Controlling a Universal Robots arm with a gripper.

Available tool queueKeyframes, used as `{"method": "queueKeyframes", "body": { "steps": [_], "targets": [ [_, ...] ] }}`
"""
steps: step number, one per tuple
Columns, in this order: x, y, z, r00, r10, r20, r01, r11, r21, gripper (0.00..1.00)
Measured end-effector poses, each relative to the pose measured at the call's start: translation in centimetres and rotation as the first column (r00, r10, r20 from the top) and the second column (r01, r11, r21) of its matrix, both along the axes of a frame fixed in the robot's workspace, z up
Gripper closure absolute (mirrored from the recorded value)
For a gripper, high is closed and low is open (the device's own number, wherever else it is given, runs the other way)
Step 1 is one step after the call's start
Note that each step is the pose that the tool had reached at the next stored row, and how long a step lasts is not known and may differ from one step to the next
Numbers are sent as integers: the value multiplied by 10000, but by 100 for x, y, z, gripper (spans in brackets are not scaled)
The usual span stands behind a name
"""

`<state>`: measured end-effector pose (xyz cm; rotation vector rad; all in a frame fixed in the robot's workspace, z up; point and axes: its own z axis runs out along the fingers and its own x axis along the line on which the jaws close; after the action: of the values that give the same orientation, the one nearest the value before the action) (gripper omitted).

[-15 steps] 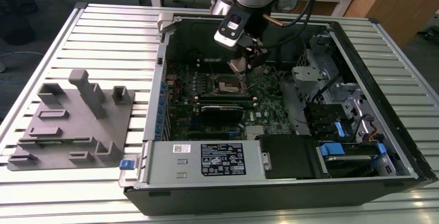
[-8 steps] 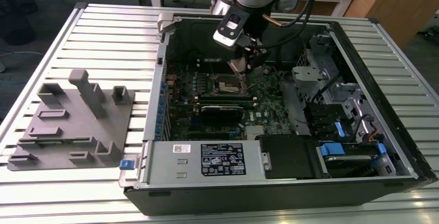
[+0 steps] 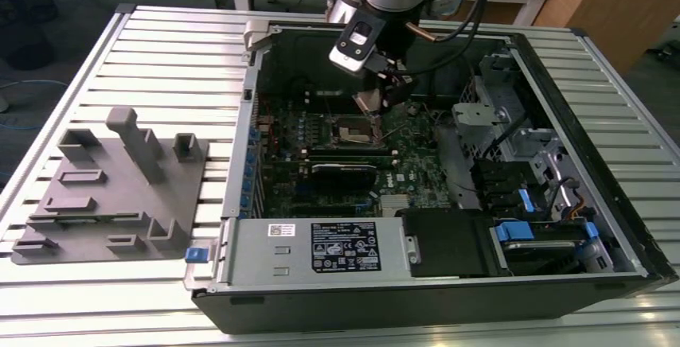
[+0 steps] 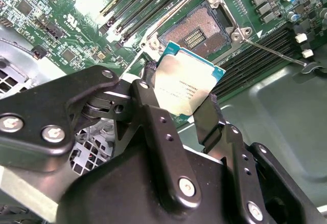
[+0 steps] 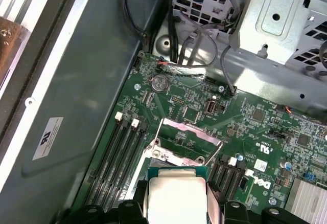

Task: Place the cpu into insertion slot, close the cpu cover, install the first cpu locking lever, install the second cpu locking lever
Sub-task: 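Place the cpu into insertion slot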

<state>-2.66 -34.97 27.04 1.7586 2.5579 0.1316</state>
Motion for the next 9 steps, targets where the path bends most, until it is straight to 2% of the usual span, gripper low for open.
{"method": "queueKeyframes", "body": {
  "steps": [9],
  "targets": [
    [0,0,0,10000,-73,0,73,10000,-1,46]
  ]
}}
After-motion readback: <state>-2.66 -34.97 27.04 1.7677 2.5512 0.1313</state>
